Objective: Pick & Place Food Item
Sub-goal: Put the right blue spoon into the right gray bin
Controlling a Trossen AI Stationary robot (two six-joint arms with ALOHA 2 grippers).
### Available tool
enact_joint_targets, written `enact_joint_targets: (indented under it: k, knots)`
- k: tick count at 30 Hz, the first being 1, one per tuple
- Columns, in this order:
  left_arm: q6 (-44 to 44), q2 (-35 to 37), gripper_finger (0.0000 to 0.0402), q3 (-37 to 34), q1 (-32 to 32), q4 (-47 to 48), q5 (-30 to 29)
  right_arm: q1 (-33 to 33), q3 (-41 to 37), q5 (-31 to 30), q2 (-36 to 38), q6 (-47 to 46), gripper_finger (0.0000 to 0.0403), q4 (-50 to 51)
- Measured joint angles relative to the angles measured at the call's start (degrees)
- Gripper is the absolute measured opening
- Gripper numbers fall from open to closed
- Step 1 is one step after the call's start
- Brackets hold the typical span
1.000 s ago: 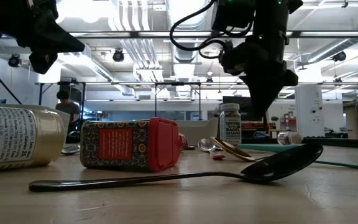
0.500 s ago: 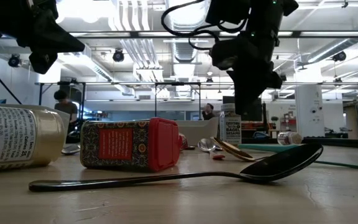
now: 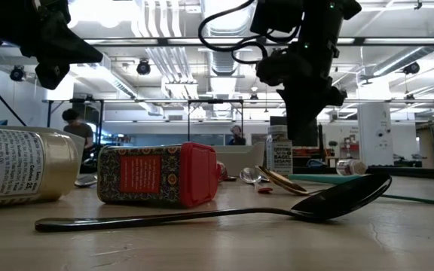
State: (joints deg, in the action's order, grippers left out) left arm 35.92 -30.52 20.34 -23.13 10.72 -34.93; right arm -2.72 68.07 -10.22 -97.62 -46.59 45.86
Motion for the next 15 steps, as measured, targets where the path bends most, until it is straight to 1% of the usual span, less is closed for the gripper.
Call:
enact_joint_targets:
  k: [4, 6, 8, 15]
  knots:
    - [0.0, 0.0, 0.0000, 0.0, 0.0, 0.0, 0.0, 0.0, 0.0, 1.5, 0.0, 0.1, 0.0017, 0.0]
    - [0.0, 0.0, 0.0001, 0.0, 0.0, 0.0, 0.0, 0.0, 0.0, 1.7, 0.0, 0.1, 0.0032, 0.2]
    - [0.0, 0.0, 0.0000, 0.0, 0.0, 0.0, 0.0, 0.0, -0.1, 1.7, 0.0, -0.1, 0.0061, 0.5]
    - [0.1, 0.0, 0.0000, 0.0, 0.0, 0.0, 0.0, 0.7, -0.2, 1.2, 0.0, -0.4, 0.0196, 2.2]
